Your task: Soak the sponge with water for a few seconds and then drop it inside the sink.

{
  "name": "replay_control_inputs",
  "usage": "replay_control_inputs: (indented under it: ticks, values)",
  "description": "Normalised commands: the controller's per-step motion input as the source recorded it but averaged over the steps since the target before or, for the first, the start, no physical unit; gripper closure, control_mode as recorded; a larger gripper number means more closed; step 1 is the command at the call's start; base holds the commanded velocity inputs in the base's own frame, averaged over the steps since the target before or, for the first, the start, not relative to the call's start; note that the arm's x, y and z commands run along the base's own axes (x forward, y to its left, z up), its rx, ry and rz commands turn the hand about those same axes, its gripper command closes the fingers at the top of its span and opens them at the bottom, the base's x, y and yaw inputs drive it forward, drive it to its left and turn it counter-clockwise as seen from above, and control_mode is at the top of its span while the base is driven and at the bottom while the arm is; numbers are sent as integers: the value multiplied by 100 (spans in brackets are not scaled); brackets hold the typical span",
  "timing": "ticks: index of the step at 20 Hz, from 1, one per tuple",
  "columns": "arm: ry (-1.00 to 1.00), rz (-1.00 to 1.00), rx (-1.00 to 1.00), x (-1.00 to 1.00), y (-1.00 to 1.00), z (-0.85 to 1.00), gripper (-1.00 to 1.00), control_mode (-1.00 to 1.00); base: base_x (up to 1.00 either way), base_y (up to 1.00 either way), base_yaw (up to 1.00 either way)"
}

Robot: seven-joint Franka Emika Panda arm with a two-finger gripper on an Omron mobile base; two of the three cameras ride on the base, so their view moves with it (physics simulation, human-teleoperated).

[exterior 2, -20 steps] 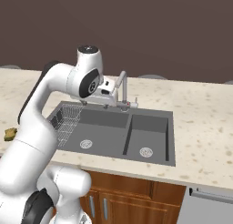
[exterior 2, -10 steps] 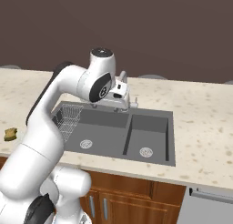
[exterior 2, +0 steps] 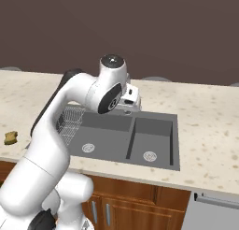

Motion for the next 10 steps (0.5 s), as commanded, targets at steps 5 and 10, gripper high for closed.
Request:
replay_control_inputs:
  ticks: [5,10]
  values:
    - [-25,0,0,0,-17,0,-100,-100,0,0,0]
    - [-23,0,0,0,-8,0,-100,-100,0,0,0]
